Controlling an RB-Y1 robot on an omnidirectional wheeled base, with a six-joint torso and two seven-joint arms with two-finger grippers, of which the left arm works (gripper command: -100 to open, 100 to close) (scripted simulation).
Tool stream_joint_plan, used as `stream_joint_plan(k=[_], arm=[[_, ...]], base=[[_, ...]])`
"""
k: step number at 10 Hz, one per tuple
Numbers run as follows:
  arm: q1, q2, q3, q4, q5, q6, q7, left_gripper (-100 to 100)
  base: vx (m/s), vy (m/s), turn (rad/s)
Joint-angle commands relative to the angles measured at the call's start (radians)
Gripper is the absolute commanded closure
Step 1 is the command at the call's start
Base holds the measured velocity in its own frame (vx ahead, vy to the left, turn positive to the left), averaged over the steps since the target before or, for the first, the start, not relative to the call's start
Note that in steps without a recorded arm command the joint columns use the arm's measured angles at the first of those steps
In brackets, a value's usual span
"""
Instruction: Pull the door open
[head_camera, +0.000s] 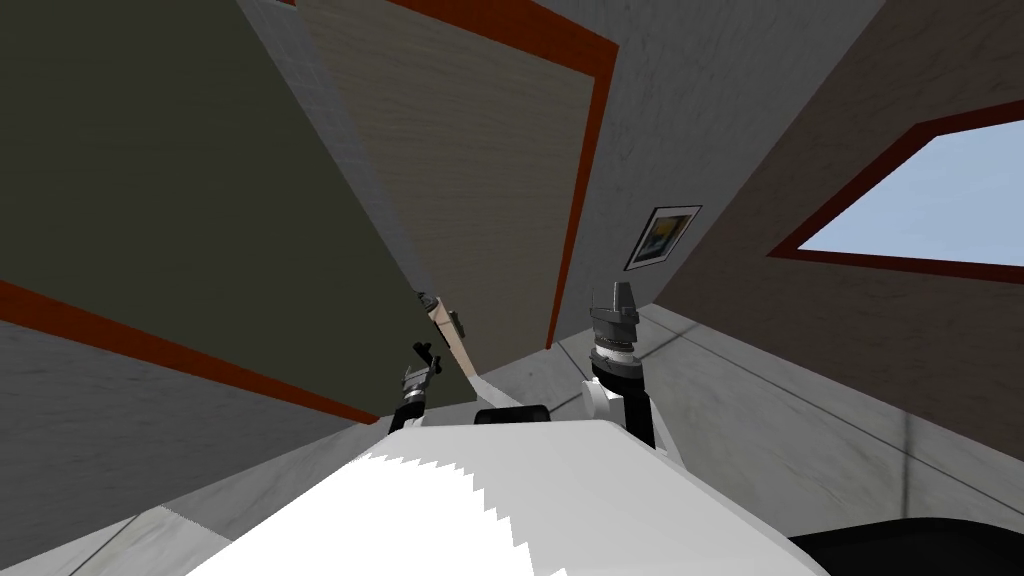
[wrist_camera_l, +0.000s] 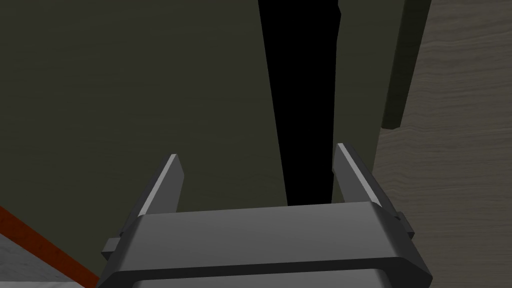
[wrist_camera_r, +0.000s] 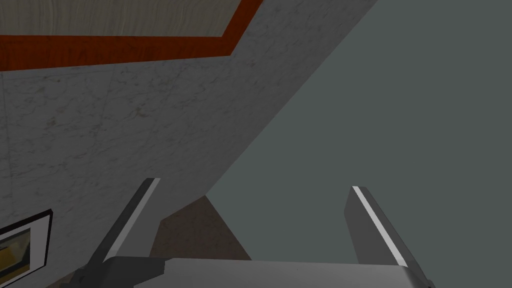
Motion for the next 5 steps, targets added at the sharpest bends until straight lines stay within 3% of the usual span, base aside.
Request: stream_joint_plan(k=[1, 2, 5], arm=[[0.019, 0.033, 0.022, 0.019, 0.011, 0.007, 0.005, 100], [0.029, 0.016, -0.024, -0.051, -0.012, 0.001, 0.02, 100], [0.043, 0.049, -0.079, -0.076, -0.042, -0.024, 0.08, 100]], base=[[0.006, -0.008, 0.012], [-0.098, 0.008, -0.226], [-0.221, 0.067, -0.21]])
